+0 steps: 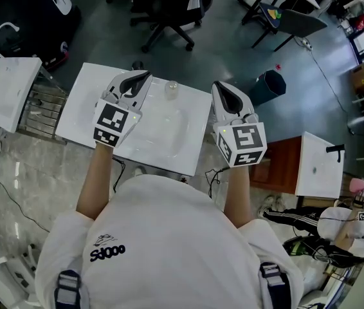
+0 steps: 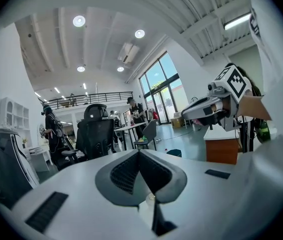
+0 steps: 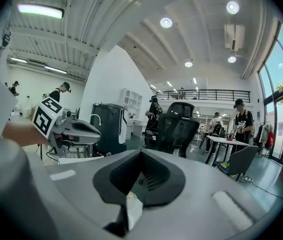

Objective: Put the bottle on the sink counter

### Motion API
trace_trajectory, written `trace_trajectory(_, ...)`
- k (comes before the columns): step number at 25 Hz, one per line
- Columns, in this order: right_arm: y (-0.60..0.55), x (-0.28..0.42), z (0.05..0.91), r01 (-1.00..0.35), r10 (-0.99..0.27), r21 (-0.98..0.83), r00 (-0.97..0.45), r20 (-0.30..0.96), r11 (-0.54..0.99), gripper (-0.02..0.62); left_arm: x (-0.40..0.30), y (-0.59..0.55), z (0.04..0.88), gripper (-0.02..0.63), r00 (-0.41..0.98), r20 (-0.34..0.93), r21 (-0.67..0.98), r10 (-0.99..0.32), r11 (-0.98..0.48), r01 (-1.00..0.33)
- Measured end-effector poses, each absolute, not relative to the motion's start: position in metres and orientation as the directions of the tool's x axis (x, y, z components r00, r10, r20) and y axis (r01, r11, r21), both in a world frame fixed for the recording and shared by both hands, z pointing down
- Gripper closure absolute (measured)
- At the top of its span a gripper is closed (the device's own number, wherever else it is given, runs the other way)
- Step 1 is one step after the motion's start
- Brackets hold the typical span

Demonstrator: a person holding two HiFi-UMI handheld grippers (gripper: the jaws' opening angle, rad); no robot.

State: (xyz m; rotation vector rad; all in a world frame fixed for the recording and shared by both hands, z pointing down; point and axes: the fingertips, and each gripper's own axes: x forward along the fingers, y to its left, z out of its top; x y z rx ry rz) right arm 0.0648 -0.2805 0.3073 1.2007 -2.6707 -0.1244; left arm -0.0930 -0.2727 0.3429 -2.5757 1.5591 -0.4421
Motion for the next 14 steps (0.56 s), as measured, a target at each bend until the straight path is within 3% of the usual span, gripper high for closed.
trace_trajectory(14,-0.2847,0.0670,0.3149,-0.732,-0.747,0.153,-0.642,0.171,0.664,0.588,-0.0937,-0.2772,0.3466,0.600,0.420,0.199,-0.233,-0.886,-0.459,-0.857)
